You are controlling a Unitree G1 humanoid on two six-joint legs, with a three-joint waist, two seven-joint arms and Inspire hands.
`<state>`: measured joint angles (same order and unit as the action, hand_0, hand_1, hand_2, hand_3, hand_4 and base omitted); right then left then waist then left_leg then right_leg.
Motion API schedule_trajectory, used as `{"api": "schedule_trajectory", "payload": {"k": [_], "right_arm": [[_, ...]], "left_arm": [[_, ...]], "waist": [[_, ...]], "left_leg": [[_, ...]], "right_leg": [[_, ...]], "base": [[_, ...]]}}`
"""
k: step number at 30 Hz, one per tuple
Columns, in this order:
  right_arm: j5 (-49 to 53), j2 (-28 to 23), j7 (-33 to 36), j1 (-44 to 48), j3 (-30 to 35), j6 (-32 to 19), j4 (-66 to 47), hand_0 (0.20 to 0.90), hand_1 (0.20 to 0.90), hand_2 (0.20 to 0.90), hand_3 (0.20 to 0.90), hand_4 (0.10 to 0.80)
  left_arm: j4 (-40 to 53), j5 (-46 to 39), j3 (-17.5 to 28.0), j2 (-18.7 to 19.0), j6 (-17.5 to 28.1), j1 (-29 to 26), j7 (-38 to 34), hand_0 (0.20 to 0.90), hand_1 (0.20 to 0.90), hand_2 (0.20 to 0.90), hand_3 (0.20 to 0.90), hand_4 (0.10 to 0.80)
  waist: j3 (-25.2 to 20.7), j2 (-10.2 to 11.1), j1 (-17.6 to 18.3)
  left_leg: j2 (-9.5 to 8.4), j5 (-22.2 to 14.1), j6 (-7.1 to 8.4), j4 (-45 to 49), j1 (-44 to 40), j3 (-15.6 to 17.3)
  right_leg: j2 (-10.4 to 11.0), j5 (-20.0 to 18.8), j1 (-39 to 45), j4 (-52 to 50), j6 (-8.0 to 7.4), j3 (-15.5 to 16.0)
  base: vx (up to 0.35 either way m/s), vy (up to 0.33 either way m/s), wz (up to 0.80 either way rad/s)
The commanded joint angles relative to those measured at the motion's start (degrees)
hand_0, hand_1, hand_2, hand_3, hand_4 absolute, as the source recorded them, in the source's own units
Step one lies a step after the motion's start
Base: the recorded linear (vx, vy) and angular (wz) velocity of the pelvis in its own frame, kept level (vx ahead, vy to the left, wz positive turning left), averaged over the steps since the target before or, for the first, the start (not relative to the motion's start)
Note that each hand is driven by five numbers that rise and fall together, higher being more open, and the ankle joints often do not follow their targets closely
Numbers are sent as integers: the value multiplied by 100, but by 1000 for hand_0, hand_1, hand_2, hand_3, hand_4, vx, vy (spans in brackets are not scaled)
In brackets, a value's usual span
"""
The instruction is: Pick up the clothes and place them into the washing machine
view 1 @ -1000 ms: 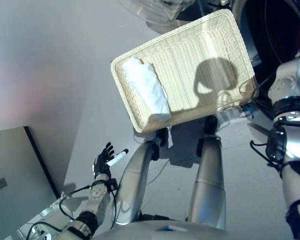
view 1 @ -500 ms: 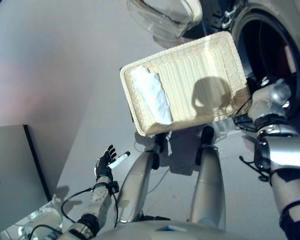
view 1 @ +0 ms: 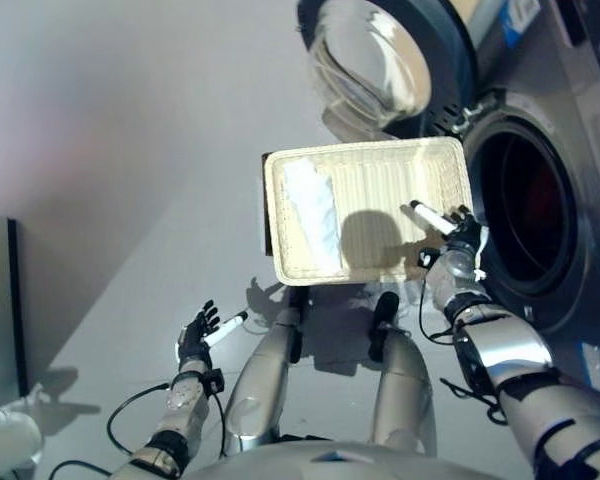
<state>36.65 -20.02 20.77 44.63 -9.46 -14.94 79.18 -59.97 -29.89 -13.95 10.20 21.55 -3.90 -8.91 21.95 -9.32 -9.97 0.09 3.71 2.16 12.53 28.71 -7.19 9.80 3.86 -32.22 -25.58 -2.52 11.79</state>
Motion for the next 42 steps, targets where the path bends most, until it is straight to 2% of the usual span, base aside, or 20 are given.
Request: {"api": "schedule_trajectory", "payload": {"k": [1, 3, 8, 11, 12, 14, 22, 32, 37, 42], "right_arm": [[-246, 30, -49, -3, -40, -287, -229, 900, 900, 900, 900, 800], [-359, 114, -43, -17, -98, -256, -226, 900, 900, 900, 900, 800], [-562, 256, -18, -64, -181, -173, -77, 900, 900, 900, 900, 800], [-840, 425, 282, -49, -284, -155, 28, 900, 900, 900, 900, 800], [-803, 467, 328, -66, -256, -150, 74, 900, 900, 900, 900, 800], [-902, 507, 489, -140, -239, -114, 200, 900, 900, 900, 900, 800], [-971, 634, 787, -294, -198, -53, 420, 900, 900, 900, 900, 800], [-1145, 901, 977, -136, -462, 35, 398, 900, 900, 900, 900, 800], [-1134, 938, 1085, 196, -585, 22, 312, 900, 900, 900, 900, 800], [-1245, 916, 1225, 585, -728, 160, 423, 900, 900, 900, 900, 800]], "left_arm": [[-274, 229, 243, 552, 116, 99, -132, 900, 900, 900, 900, 800], [-271, 330, 285, 609, 97, 54, -152, 900, 900, 900, 900, 800], [-152, 462, 370, 700, 49, 118, -152, 900, 900, 900, 900, 800], [-47, 512, 476, 836, 45, 78, -228, 900, 900, 900, 900, 800], [-13, 530, 510, 870, 44, 63, -267, 900, 900, 900, 900, 800], [173, 574, 567, 923, 60, 53, -355, 900, 900, 900, 900, 800], [833, 949, 717, 1176, -8, 36, -583, 900, 900, 900, 900, 800], [1191, 1064, 893, 1337, -39, -187, -892, 900, 900, 900, 900, 800], [1364, 955, 925, 1397, 6, -330, -1003, 900, 900, 900, 900, 800], [1478, 847, 820, 1352, 18, -515, -1108, 900, 900, 900, 900, 800]], "waist": [[-42, 587, -257], [-35, 728, -342], [-19, 894, -484], [5, 997, -597], [-19, 1050, -639], [31, 1104, -761], [219, 1138, -1090], [561, 1196, -1387], [779, 1118, -1516], [784, 982, -1634]], "left_leg": [[-336, -36, 6, 5, 183, 242], [-376, -37, 4, -18, 147, 141], [-430, -17, -10, -41, 138, -4], [-474, 23, -5, -29, 217, -127], [-465, -154, 14, -22, 175, -201], [-515, -144, 22, 9, 261, -322], [-683, -53, 54, 73, 550, -749], [-752, 67, 125, 123, 939, -959], [-822, 137, 151, 131, 1184, -1098], [-891, 232, 187, 141, 1595, -1217]], "right_leg": [[68, -678, 698, 1355, -121, 84], [90, -696, 795, 1419, -138, 201], [121, -700, 914, 1456, -161, 364], [138, -662, 869, 1392, -159, 482], [117, -474, 918, 1343, -198, 452], [141, -406, 905, 1258, -183, 568], [237, -149, 797, 927, -148, 969], [268, 59, 455, 531, -110, 1192], [295, 219, 205, 267, -75, 1356], [346, 384, -190, -35, -31, 1504]], "base": [[30, -26, 15], [37, -16, 24], [40, -14, 22], [60, -41, 24], [143, -75, 23], [91, -75, 28], [33, -43, 41], [0, -25, 24], [-8, -29, 16], [-7, -16, 30]]}}
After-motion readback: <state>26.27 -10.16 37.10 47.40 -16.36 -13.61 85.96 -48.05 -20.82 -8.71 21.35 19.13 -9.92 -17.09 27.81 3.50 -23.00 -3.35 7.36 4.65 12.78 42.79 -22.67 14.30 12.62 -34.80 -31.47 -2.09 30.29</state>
